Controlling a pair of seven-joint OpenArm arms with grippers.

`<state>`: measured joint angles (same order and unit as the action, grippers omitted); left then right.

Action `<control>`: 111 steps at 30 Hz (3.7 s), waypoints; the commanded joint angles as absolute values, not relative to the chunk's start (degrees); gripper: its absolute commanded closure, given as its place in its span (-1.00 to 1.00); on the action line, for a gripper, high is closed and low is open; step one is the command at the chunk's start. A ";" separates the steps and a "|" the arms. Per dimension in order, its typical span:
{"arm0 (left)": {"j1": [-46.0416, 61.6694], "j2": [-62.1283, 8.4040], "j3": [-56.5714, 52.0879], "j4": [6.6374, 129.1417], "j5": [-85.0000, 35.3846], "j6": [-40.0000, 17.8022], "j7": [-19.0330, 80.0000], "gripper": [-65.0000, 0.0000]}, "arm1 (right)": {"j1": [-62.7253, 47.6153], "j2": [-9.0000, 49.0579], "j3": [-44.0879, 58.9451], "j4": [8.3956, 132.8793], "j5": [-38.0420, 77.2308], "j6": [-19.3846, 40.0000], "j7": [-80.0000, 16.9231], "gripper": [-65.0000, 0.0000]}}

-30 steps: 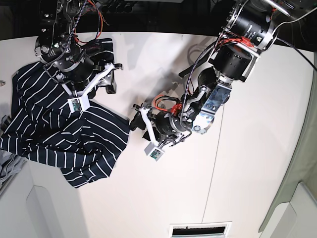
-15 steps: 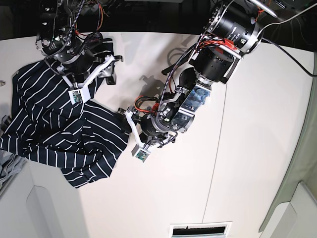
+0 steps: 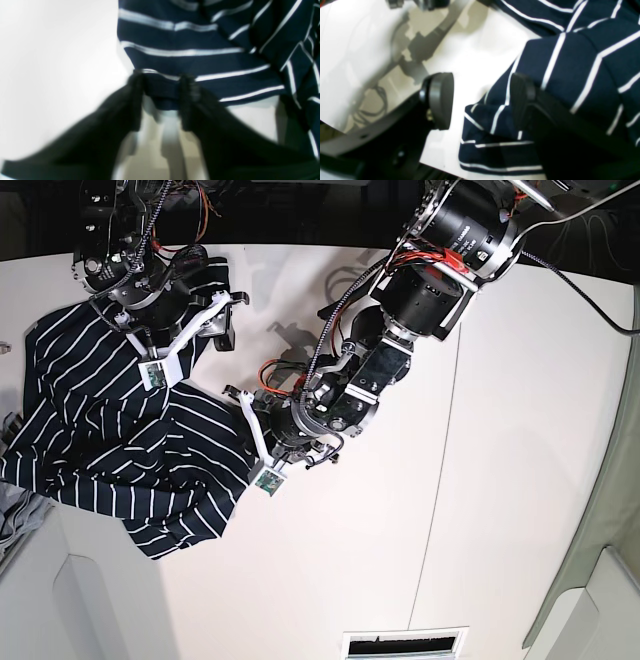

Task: Layout the t-shirt on the table in an organized manner, then fold the t-shirt properly
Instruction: 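Pull the shirt hem away from the right gripper with the left gripper, then grasp the shirt collar with the right gripper and drag it to stretch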

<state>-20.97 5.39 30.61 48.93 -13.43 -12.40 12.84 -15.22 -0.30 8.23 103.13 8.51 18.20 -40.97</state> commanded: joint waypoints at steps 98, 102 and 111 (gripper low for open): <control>-38.70 -40.64 33.30 68.62 -26.61 -22.33 27.27 1.00 | 28.73 1.56 18.24 44.21 8.38 16.10 -10.31 0.11; -38.70 -40.64 33.30 68.62 -26.57 -22.35 27.27 1.00 | 28.99 1.56 18.24 43.27 8.36 17.96 -7.16 0.68; -39.24 -41.06 33.30 68.62 -26.35 -22.37 27.24 1.00 | 28.58 1.54 18.26 45.39 8.36 24.38 -4.10 1.00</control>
<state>-37.04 -40.03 33.93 67.88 -26.44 -22.79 28.14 26.92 1.30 18.31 44.10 7.70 23.62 -5.61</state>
